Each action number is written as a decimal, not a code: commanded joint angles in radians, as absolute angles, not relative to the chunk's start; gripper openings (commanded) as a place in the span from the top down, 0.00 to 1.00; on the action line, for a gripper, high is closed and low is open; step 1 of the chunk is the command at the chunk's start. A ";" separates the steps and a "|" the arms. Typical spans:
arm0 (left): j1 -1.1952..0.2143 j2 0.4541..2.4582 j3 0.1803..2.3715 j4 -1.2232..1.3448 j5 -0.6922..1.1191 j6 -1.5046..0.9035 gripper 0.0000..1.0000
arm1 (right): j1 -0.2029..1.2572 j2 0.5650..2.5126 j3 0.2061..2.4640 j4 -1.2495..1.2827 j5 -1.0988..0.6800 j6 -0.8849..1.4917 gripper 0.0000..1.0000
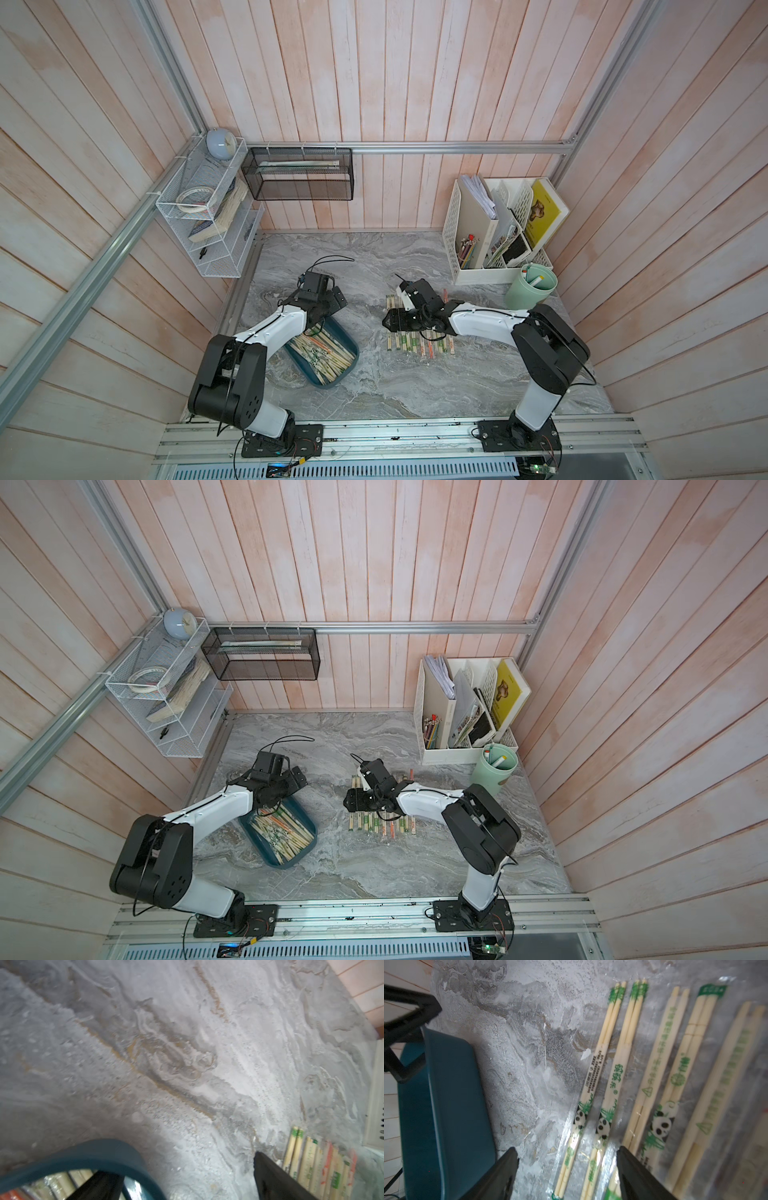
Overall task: Take the paired disposable chopsticks out of the storage box
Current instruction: Adjust the storage box at the center of the board.
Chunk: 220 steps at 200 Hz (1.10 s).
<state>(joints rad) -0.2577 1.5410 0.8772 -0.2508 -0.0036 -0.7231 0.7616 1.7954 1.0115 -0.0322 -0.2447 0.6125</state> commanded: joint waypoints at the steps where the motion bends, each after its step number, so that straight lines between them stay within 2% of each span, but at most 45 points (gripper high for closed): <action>1: -0.255 1.596 0.980 -0.158 0.050 -0.639 0.00 | 0.787 1.852 1.063 -0.006 -0.263 0.616 0.23; 67: -0.254 1.758 1.204 -0.137 0.205 -0.551 0.00 | 0.835 1.977 1.182 0.005 -0.295 0.642 0.23; 152: -0.253 1.480 1.030 -0.250 0.106 -0.565 0.00 | 0.903 2.039 1.311 -0.060 -0.293 0.630 0.24; 181: -0.252 1.426 0.990 -0.265 0.074 -0.563 0.00 | 0.893 2.001 1.304 -0.066 -0.265 0.620 0.23; 220: -0.252 1.393 0.972 -0.278 0.072 -0.570 0.00 | 0.881 2.056 1.383 -0.117 -0.248 0.605 0.24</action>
<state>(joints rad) -0.2558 1.4216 0.9890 -0.2550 0.0952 -0.5716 0.8898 2.0293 1.3170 -0.0689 -0.2787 0.6266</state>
